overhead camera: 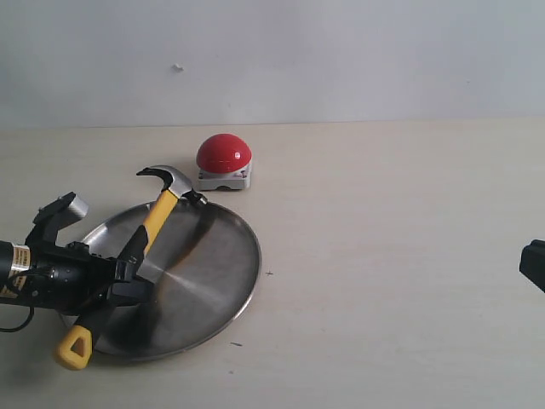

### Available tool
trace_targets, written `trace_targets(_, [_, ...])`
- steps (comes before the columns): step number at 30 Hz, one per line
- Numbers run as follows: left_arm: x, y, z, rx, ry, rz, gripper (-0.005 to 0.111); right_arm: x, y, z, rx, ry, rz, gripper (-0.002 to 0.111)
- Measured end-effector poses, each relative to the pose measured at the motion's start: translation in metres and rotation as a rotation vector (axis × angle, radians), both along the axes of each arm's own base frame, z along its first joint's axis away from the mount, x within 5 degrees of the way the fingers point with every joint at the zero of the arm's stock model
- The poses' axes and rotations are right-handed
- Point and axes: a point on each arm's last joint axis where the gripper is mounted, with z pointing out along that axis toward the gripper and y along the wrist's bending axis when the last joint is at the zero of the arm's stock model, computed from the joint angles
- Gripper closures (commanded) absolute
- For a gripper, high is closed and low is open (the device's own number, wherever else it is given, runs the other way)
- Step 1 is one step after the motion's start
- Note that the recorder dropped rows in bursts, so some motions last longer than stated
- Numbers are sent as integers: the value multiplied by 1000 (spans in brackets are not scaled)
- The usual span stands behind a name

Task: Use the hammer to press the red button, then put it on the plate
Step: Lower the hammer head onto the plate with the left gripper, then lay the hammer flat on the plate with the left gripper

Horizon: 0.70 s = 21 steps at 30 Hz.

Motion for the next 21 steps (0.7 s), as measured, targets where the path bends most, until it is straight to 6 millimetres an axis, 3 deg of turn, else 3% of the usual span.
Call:
trace_targets(14, [0, 0, 0, 0, 2, 2, 106, 0, 0, 0, 0, 0, 0, 108])
trace_targets(17, [0, 0, 0, 1, 2, 1, 100, 0, 0, 0, 0, 0, 0, 108])
trace_targets(21, [0, 0, 0, 1, 6, -1, 79, 0, 0, 0, 0, 0, 0, 108])
